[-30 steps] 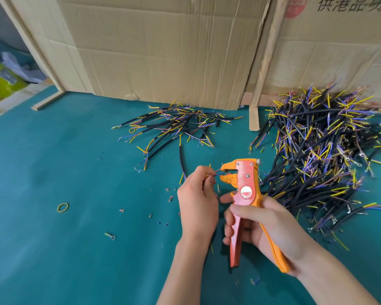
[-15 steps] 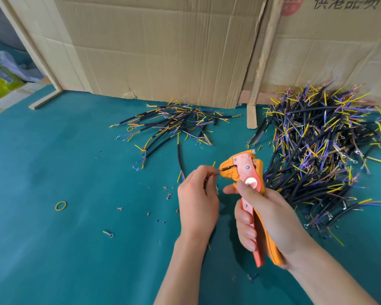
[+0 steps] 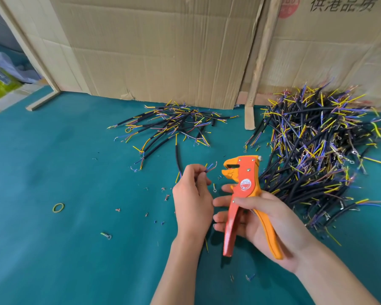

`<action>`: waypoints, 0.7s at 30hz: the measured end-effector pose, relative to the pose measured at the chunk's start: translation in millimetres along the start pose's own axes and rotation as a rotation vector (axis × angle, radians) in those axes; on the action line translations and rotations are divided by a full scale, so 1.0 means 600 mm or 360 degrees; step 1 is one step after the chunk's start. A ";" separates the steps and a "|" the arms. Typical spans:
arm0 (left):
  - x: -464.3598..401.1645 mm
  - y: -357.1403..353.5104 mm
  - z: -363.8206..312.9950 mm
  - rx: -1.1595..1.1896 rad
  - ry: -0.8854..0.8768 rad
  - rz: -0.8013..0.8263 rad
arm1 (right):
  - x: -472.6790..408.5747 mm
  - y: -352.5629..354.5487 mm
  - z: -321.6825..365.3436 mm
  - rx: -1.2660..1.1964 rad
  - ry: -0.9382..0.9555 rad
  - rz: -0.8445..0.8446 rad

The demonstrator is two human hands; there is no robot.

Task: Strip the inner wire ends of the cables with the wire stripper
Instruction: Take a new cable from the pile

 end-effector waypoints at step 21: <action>0.001 -0.007 -0.002 -0.0050 -0.0193 0.0097 | 0.001 0.005 -0.001 0.0070 -0.0129 0.0194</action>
Point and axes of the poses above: each hand's wrist, its own x-axis away from the middle knuckle, its own y-axis out of the back of the hand, z = x × y, the point moved 5 cm from there along -x, towards the middle knuckle, and after that the axes turned 13 degrees about y, right-handed, at the moved point
